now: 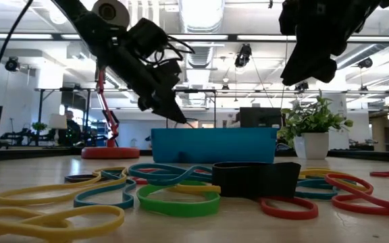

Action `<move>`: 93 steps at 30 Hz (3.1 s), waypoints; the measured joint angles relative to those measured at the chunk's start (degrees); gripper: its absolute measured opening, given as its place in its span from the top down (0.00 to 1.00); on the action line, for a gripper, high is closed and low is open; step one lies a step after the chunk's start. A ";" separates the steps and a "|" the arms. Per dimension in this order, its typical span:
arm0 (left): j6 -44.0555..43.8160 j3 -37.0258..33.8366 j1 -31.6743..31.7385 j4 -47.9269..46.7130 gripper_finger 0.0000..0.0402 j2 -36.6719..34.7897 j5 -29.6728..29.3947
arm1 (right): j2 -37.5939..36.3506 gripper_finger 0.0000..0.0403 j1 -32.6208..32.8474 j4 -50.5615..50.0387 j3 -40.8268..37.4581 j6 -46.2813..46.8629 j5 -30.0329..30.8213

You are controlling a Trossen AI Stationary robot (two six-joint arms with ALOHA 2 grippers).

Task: Pick and place rubber bands into bin
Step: Put the blue rubber band into the blue bin, then put the red rubber band into the blue bin

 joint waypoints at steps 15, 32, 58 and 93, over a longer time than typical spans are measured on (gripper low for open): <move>0.11 4.95 -0.04 -1.48 0.70 0.68 0.70 | 0.04 0.76 5.95 -3.94 0.00 4.71 1.18; -3.49 5.93 -1.69 -13.46 0.70 -6.30 11.12 | 0.59 0.80 24.94 -18.19 -5.65 19.98 -2.00; -4.79 5.01 -4.75 -13.33 0.70 -9.90 11.21 | -0.02 0.46 24.47 -5.35 -20.65 36.06 -0.07; -4.74 4.94 -4.94 -13.28 0.70 -9.06 11.21 | 5.14 0.76 19.86 -3.20 -19.56 18.79 -1.97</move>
